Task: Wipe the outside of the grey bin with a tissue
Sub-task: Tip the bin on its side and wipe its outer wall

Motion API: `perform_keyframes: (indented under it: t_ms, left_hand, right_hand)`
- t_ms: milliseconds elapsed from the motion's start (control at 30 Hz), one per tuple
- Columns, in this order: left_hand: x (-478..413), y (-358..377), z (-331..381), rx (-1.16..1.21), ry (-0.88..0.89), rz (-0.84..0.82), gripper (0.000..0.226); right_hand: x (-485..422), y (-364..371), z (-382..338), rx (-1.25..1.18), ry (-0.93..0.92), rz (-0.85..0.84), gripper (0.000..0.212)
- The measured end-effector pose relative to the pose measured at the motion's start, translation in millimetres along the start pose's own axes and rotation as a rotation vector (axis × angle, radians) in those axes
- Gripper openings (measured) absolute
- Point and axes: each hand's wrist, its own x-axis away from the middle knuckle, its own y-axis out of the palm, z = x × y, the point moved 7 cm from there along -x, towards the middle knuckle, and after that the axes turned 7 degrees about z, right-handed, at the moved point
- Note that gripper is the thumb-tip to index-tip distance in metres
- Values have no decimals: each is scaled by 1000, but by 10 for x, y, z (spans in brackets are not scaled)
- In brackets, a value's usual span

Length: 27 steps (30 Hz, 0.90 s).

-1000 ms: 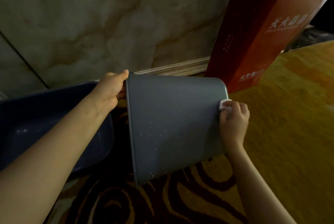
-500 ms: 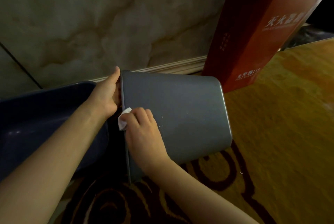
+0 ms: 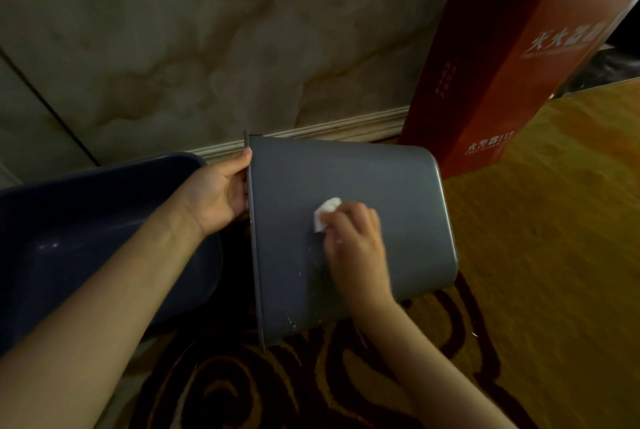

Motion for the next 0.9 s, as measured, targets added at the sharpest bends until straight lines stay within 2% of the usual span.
perform_keyframes:
  t_ms: [167,333,633,767,900]
  left_hand:
    - [-15,-23,-6,26,-18,-3,26]
    - [-72,-82,-5,34,-30,59,24]
    - [-78,-145,-75,75,-65,154,26]
    - [57,-249,-256,-47,-123,147,20]
    - [155,-316,-392,-40,-127,145,20]
  right_hand:
    - [14,-333,818,137,308,58,15]
    - [4,-488,1167,186,437,107,16]
    - [-177,-337,1255,220,502,36,19]
    - [-219,-289,1288,235,516,23,21]
    - [-321,-236,1175,245,522,15,19]
